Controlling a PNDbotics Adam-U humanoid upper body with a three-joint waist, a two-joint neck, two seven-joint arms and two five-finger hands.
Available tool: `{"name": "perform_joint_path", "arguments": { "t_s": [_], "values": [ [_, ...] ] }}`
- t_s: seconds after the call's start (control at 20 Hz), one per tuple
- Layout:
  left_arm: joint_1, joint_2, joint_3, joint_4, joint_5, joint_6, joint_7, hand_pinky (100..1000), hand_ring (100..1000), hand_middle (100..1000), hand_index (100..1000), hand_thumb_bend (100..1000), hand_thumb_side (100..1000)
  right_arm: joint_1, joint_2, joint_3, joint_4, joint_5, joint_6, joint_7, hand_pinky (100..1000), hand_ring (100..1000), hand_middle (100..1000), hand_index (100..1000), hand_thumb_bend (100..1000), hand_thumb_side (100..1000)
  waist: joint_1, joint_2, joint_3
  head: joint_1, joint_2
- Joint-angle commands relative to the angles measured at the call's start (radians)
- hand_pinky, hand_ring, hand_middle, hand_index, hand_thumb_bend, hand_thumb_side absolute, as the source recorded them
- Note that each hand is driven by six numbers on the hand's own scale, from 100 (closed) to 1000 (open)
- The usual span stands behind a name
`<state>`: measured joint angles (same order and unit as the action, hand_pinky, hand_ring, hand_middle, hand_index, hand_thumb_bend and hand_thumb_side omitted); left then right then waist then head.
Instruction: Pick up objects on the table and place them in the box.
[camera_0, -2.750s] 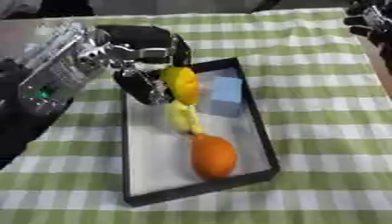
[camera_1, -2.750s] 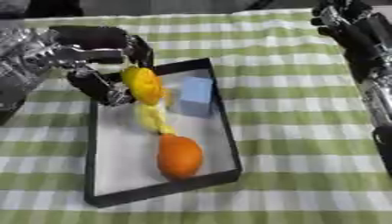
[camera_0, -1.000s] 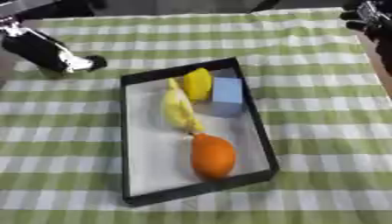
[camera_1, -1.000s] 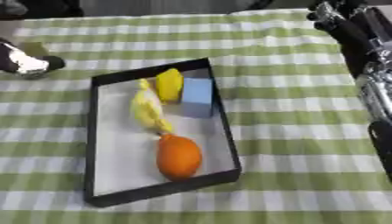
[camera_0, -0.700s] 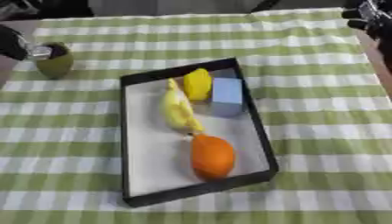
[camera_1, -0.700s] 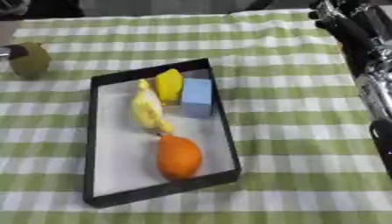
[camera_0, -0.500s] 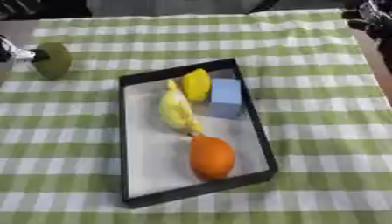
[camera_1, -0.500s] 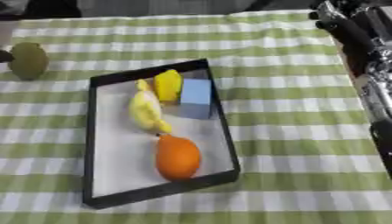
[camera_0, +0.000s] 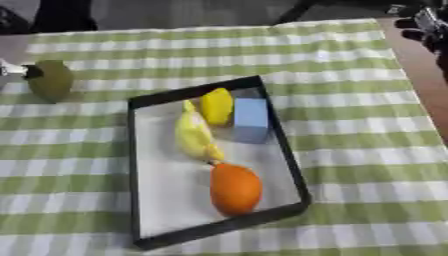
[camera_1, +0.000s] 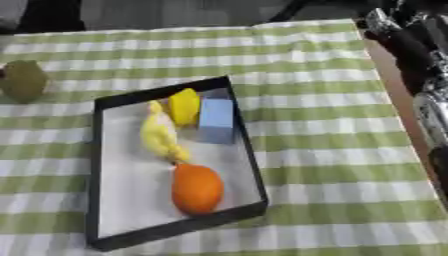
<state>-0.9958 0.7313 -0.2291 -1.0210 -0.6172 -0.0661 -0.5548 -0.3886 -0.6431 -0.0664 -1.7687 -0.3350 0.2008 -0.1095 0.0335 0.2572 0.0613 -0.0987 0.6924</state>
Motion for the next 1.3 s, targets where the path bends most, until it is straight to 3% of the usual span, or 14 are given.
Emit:
{"name": "perform_joint_path", "arguments": {
  "t_s": [0.05,0.55,1.05,1.3],
  "values": [
    [-0.032,-0.001,0.028,0.056,-0.039,-0.007,0.018,837,830,801,879,608,459,-0.019,-0.032,-0.003,-0.021,0.002,0.004,0.001,880,787,704,810,100,487,-0.015,0.003,-0.006,0.005,-0.023],
    [-0.071,-0.064,0.092,0.244,-0.176,0.012,0.091,835,834,809,883,660,472,-0.033,-0.025,0.002,-0.023,0.005,0.008,0.005,880,788,704,810,100,493,-0.013,0.022,-0.023,0.036,-0.025],
    [-0.081,-0.093,0.129,0.338,-0.315,0.022,0.17,828,833,807,887,684,448,-0.039,-0.021,0.005,-0.021,0.007,0.009,0.009,880,788,704,810,100,496,-0.017,0.032,-0.028,0.056,-0.027],
    [-0.081,-0.107,0.141,0.356,-0.311,0.028,0.207,794,798,762,831,482,405,-0.04,-0.018,0.005,-0.021,0.008,0.01,0.01,879,788,704,809,100,497,-0.019,0.036,-0.033,0.06,-0.03]
  ]
}}
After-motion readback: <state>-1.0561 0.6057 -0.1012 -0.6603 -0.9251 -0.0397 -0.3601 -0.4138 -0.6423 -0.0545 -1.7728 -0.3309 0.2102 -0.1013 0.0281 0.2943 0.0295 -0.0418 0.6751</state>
